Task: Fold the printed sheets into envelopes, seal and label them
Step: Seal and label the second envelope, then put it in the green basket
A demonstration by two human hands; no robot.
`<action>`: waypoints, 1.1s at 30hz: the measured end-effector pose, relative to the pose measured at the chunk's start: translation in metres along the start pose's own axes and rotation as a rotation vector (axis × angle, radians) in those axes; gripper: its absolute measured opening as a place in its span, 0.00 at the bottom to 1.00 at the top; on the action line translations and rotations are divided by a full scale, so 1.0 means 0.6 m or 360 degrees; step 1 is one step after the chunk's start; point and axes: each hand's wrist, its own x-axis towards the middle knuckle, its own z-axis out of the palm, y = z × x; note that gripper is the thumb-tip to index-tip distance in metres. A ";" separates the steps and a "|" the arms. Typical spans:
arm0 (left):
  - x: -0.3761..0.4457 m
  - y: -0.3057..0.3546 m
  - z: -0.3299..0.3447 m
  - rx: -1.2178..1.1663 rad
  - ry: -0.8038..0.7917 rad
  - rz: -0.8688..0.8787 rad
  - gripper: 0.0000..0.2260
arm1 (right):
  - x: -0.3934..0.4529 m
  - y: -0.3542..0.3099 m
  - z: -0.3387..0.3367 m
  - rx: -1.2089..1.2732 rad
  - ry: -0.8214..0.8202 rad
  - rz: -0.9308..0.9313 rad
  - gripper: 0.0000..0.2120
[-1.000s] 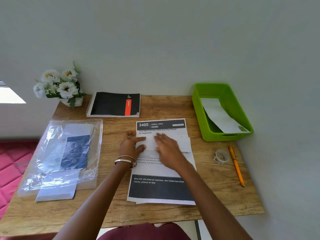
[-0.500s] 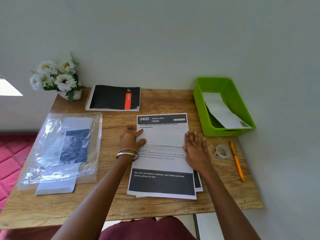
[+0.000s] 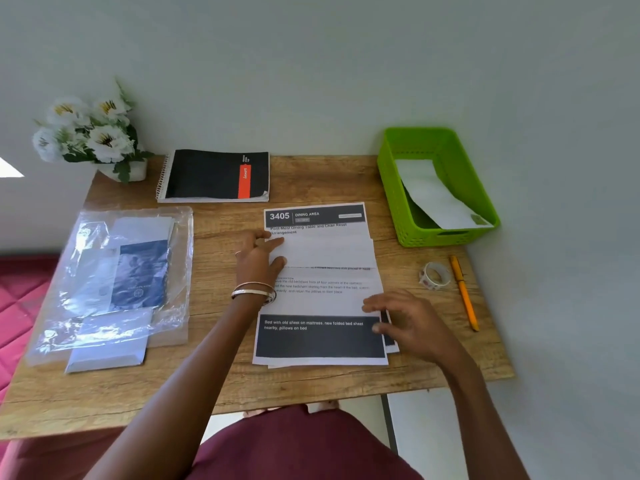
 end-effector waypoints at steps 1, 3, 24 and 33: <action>-0.003 0.003 0.003 0.0028 0.0033 0.0044 0.15 | -0.010 0.002 0.003 -0.0053 -0.0070 -0.0007 0.20; -0.011 0.011 0.010 0.0122 0.0116 0.0144 0.13 | -0.021 0.004 0.016 -0.0144 -0.0163 -0.0017 0.27; -0.015 0.054 -0.056 0.0125 -0.0441 0.0013 0.45 | 0.022 -0.052 0.018 -0.0193 0.0263 -0.0235 0.08; -0.006 0.027 -0.075 0.0345 -0.0924 0.0136 0.36 | 0.091 -0.021 0.051 -0.0506 0.0349 0.0251 0.14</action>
